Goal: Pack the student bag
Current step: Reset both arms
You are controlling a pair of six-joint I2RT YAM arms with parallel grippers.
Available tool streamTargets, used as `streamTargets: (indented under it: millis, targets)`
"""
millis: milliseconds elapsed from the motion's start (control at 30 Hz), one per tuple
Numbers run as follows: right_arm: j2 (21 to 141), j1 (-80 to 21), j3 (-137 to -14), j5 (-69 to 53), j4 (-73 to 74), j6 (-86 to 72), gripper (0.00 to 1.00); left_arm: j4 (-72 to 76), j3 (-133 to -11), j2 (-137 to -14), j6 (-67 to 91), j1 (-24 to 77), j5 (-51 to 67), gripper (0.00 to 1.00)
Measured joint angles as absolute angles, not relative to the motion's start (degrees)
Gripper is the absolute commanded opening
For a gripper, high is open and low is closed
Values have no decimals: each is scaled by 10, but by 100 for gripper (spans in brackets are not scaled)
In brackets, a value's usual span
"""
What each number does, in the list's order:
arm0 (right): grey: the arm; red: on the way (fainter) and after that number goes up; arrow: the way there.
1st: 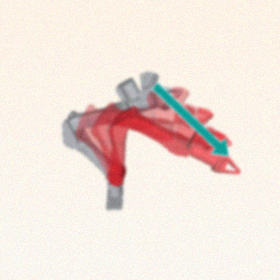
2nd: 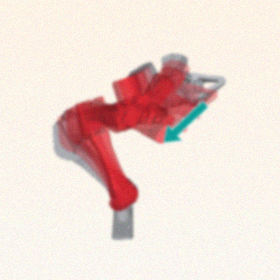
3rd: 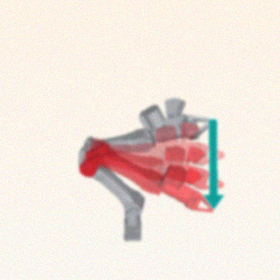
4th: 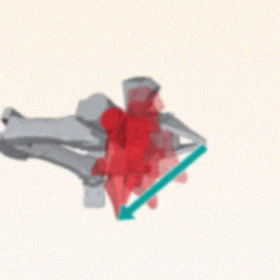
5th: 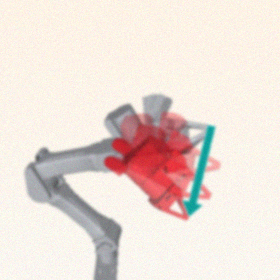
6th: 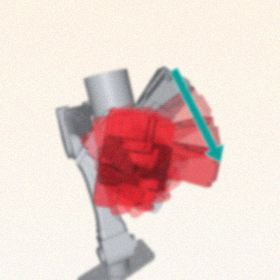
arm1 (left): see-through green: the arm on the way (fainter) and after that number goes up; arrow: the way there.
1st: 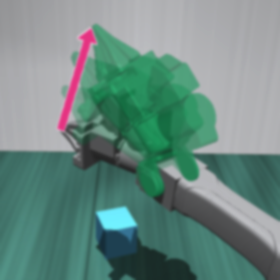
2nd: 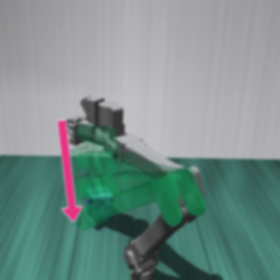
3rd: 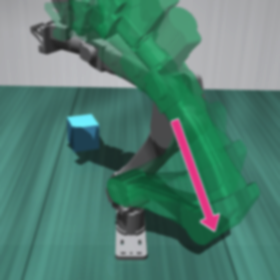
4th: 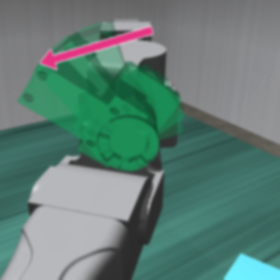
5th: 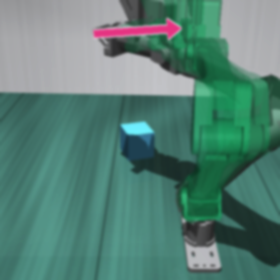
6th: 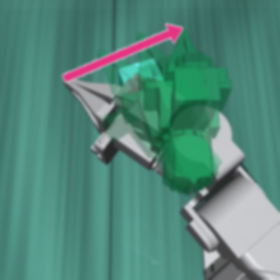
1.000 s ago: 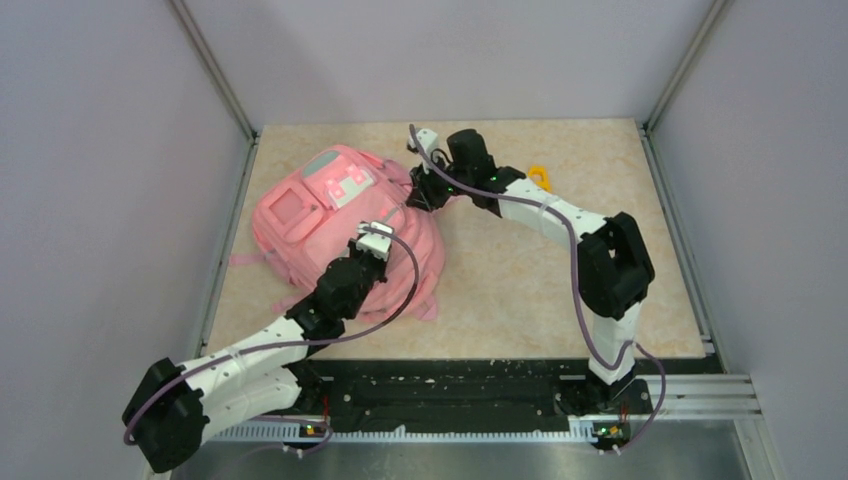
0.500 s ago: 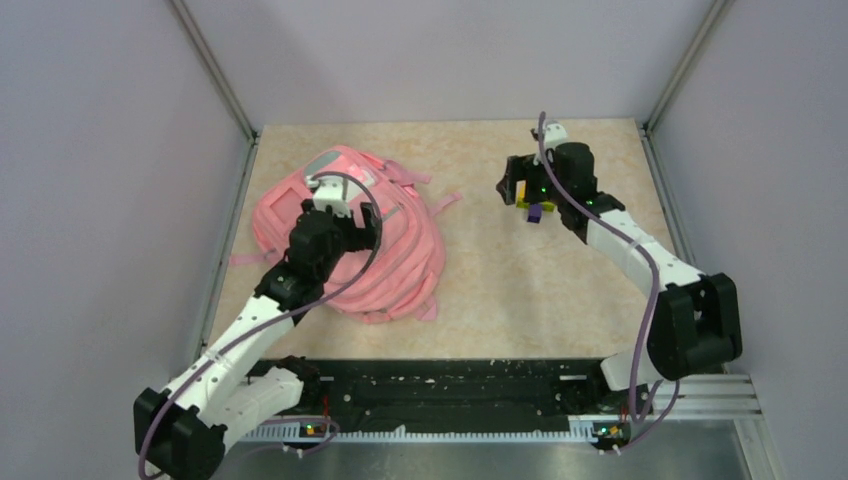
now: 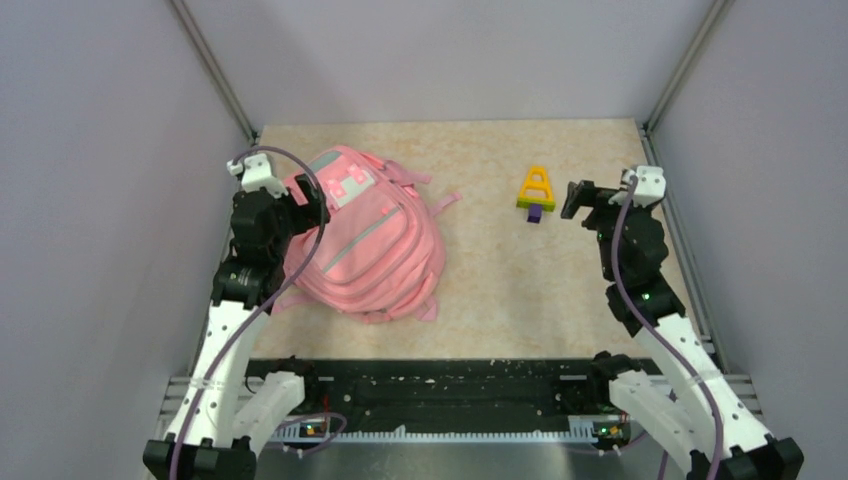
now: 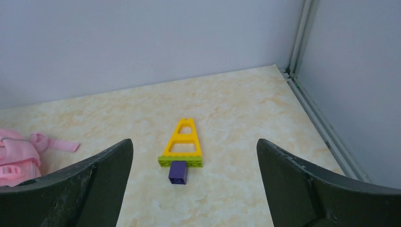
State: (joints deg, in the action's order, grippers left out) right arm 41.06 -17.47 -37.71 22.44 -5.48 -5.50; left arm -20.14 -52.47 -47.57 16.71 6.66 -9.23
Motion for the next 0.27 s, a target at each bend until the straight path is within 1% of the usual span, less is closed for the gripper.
streamTargets:
  millis: [100, 267]
  targets:
    - [385, -175, -356, 246, -74, -50, 99, -196, -493, -442, 158, 64, -105, 95]
    - [385, -175, -352, 259, -77, -45, 99, -190, -478, -429, 147, 63, -114, 96]
